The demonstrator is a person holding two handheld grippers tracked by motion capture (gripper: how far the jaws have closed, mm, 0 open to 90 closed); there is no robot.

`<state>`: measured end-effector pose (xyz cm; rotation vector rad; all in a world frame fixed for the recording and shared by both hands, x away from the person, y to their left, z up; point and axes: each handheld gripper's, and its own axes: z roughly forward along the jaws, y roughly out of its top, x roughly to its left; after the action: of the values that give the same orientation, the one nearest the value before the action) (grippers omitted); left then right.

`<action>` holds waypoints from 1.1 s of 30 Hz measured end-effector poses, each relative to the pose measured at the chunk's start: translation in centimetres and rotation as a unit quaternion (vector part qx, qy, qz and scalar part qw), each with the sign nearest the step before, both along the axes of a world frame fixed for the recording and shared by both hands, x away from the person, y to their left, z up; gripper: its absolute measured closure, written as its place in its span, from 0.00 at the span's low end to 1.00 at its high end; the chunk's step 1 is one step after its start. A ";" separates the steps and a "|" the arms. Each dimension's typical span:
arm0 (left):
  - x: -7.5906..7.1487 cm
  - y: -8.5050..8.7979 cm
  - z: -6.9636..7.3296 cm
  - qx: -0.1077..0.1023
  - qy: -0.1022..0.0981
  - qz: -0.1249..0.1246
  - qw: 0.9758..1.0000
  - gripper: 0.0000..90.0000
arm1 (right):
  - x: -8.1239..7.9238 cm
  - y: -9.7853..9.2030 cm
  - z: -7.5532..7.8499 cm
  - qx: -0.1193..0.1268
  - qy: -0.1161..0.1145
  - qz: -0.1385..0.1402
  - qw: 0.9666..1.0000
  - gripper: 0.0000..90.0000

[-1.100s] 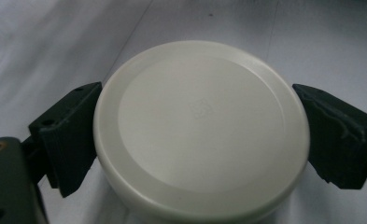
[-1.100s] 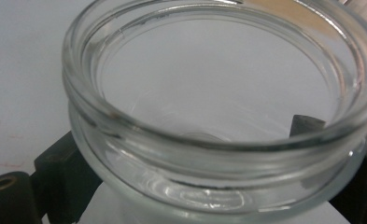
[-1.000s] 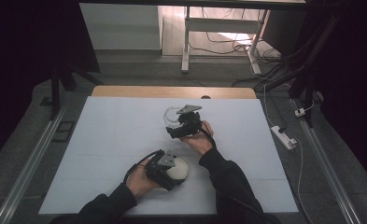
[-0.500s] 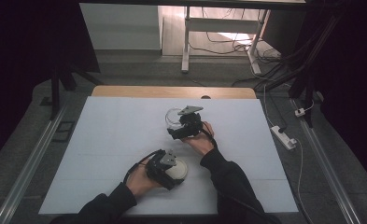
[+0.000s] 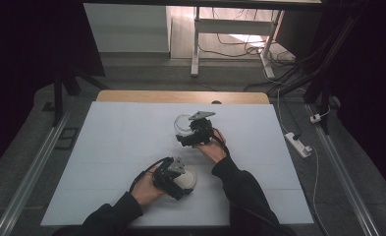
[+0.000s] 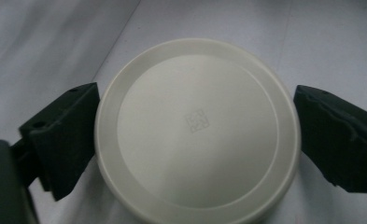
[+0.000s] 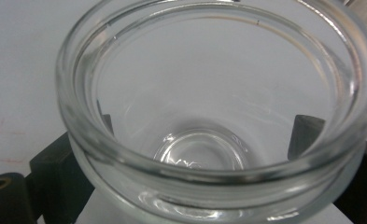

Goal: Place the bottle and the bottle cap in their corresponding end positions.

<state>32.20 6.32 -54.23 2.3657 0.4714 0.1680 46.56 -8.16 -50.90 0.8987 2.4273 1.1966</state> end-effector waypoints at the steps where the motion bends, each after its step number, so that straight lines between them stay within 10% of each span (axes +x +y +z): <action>1: 0.0 0.0 0.0 -0.003 -0.001 -0.002 1.000 0.04 | 0.0 0.0 0.0 0.001 0.001 0.001 1.000 0.04; 33: -0.9 3.8 1.9 -0.095 0.043 0.023 0.994 0.00 | -2.6 -1.9 0.9 0.007 0.002 0.017 1.000 0.00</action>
<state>31.32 10.11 -52.29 2.1830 0.5578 0.0403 43.99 -10.07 -49.98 0.8674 2.4492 1.2265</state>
